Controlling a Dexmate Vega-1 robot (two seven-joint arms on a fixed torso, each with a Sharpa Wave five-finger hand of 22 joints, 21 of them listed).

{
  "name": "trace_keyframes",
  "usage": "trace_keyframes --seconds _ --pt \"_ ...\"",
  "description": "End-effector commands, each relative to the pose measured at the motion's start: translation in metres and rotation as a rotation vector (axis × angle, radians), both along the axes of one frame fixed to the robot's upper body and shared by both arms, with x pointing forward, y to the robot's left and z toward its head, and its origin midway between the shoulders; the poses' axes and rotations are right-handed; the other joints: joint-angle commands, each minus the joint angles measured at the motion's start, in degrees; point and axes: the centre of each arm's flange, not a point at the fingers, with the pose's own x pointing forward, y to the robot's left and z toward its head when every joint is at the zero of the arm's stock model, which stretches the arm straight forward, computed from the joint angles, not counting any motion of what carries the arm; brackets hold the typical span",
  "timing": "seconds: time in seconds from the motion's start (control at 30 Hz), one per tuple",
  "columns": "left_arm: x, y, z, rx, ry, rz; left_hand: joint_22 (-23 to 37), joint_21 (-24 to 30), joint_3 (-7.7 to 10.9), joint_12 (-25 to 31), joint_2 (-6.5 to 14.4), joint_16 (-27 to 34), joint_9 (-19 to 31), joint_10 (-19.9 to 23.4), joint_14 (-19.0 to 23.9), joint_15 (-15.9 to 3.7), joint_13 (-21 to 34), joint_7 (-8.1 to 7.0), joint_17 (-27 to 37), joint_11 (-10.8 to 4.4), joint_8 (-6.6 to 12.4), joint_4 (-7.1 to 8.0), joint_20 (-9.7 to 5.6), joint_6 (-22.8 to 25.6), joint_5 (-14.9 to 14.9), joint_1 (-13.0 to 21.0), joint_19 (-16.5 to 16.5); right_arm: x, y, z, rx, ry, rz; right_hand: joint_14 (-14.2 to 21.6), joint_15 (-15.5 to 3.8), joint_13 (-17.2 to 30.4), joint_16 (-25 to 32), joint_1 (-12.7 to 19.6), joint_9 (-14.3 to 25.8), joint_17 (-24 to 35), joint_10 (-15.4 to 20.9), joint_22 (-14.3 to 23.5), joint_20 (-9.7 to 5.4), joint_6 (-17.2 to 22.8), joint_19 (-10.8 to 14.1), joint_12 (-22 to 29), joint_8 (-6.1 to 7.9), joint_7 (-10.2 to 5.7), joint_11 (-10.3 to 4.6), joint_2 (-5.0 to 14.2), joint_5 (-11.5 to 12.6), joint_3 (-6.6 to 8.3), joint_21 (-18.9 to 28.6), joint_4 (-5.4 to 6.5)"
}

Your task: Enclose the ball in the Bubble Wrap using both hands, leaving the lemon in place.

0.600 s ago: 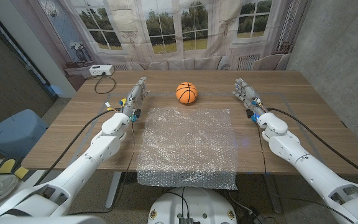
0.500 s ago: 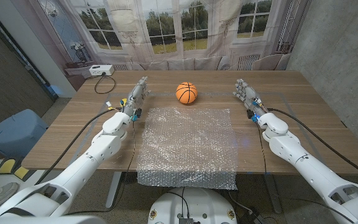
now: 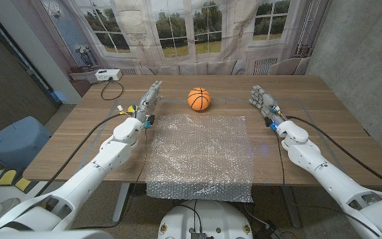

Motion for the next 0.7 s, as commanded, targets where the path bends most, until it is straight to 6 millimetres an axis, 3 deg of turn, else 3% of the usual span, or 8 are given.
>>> trace_keyframes --seconds 0.03,0.33,0.47,0.63,0.7 --pt "-0.018 -0.020 0.000 0.195 0.040 0.153 0.17 0.34 0.23 1.19 -1.34 1.15 0.29 2.40 2.64 0.29 0.24 -0.39 0.09 -0.57 0.84 -2.35 0.83 -1.33 -0.09 1.49 2.47 0.003 -0.008 -0.011 -0.001 0.002 0.018 -0.09 0.65 0.07 0.12 0.31 0.32 0.29 -0.10 0.29 0.15 0.52 0.54 -0.08 0.28 -0.07 0.39 -0.02 0.27 0.57 0.13 -0.05" --pt "-0.031 -0.032 -0.001 0.386 0.075 0.277 0.31 0.59 0.42 2.55 -2.86 2.19 0.36 7.98 9.21 0.89 0.31 0.70 0.36 -1.46 1.92 -5.61 2.09 4.46 -0.18 3.13 5.39 -0.011 -0.016 -0.025 0.005 -0.010 0.013 -0.03 0.83 0.08 0.07 0.34 0.32 0.27 -0.05 0.29 0.19 0.53 0.54 -0.25 0.26 0.02 0.37 -0.04 0.27 0.67 0.07 -0.16" --pt "-0.036 -0.035 -0.002 0.480 0.094 0.337 0.36 1.19 0.42 3.75 -4.00 2.83 0.41 13.21 14.18 -0.44 0.31 1.15 0.42 -2.28 3.15 -7.86 1.94 11.49 -0.17 4.20 8.74 -0.018 -0.018 -0.031 0.006 -0.017 0.007 -0.02 0.79 0.08 0.05 0.33 0.32 0.28 0.04 0.29 0.20 0.59 0.57 -0.30 0.27 -0.02 0.38 -0.04 0.27 0.70 0.06 -0.19" --pt "-0.046 -0.039 -0.003 0.586 0.098 0.444 0.33 1.82 0.81 4.59 -5.00 3.77 0.54 17.54 19.69 -2.47 0.45 1.80 0.47 -3.32 3.09 -10.18 1.83 14.86 0.02 6.45 12.11 -0.023 -0.021 -0.040 0.011 -0.011 0.004 0.03 0.82 0.09 0.03 0.33 0.32 0.27 0.06 0.29 0.20 0.51 0.61 -0.38 0.23 -0.09 0.35 -0.07 0.27 0.73 0.05 -0.24" --pt "-0.052 -0.041 -0.002 0.646 0.094 0.504 0.31 1.97 1.02 4.75 -5.26 3.91 0.57 18.49 20.78 -3.27 0.50 1.34 0.49 -3.67 3.15 -10.81 1.49 15.75 0.08 7.44 12.93 -0.023 -0.022 -0.042 0.017 -0.009 0.004 0.02 0.83 0.09 0.02 0.32 0.32 0.27 0.06 0.29 0.22 0.52 0.58 -0.41 0.23 -0.06 0.33 -0.07 0.27 0.74 0.04 -0.24"
